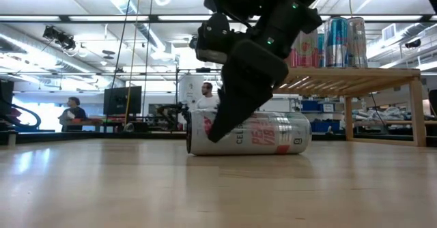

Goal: Place canned beverage on shelf
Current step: Put the white-pink soda can on the shelf aligned with the other white-pink soda can

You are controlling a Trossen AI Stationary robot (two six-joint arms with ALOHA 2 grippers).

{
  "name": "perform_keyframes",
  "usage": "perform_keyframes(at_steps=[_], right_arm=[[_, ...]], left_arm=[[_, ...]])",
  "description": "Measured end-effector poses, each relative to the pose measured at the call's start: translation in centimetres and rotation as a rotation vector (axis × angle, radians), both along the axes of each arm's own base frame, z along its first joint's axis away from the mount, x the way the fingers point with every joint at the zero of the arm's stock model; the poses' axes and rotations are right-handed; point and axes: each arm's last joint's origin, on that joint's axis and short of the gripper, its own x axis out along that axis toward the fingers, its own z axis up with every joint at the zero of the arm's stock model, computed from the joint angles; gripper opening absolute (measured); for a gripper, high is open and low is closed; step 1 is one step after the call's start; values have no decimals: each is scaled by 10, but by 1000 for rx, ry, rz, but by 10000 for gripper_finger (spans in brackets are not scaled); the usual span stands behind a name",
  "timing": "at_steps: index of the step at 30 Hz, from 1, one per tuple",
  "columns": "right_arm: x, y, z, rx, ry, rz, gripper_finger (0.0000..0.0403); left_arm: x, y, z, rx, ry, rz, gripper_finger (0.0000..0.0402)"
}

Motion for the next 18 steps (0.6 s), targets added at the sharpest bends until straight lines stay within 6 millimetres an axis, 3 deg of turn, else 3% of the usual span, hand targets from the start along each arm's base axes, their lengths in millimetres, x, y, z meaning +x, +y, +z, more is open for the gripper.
perform_keyframes(at_steps=[7, 18], right_arm=[[-1, 0, 0, -5, 8, -9, 356], [3, 0, 11, 0, 45, -28, 269]], left_arm=[[0, 0, 0, 0, 0, 0, 243], [0, 0, 0, 0, 0, 0, 243]])
